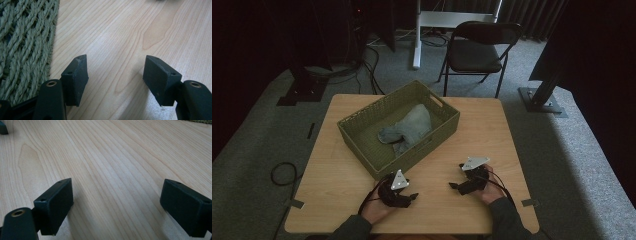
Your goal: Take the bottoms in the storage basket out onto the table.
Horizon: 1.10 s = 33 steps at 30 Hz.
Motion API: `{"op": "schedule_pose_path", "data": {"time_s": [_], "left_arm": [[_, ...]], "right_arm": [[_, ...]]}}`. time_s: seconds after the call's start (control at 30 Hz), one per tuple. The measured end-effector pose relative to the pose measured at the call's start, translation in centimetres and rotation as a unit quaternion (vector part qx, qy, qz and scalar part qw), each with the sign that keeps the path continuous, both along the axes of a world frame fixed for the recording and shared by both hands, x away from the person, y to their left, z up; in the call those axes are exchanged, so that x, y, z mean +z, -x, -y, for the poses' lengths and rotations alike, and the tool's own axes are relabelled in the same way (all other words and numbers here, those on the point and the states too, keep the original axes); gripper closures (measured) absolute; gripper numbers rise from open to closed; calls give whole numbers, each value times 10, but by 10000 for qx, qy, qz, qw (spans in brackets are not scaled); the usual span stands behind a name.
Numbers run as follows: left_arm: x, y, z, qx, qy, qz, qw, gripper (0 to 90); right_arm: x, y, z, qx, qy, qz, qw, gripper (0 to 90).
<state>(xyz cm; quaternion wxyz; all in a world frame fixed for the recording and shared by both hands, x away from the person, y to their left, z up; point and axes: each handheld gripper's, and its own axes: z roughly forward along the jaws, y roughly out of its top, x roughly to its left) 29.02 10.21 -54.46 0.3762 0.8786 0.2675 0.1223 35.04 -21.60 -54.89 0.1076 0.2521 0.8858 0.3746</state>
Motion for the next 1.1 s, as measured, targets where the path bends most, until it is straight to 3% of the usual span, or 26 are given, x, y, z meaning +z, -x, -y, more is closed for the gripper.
{"op": "schedule_pose_path", "data": {"time_s": [0.43, 0.7, 1.1], "left_arm": [[0, 0, 0, -56, -16, -10, 10000, 343], [4, 0, -3, 13, -55, -136, 9999, 424], [23, 9, -1, -180, 28, 11, 9998, 457]], "right_arm": [[0, 2, 3, -33, -8, 6, 10000, 119], [0, 3, 3, -51, -14, -3, 10000, 122], [0, 3, 4, -94, -11, -7, 10000, 122]]}}
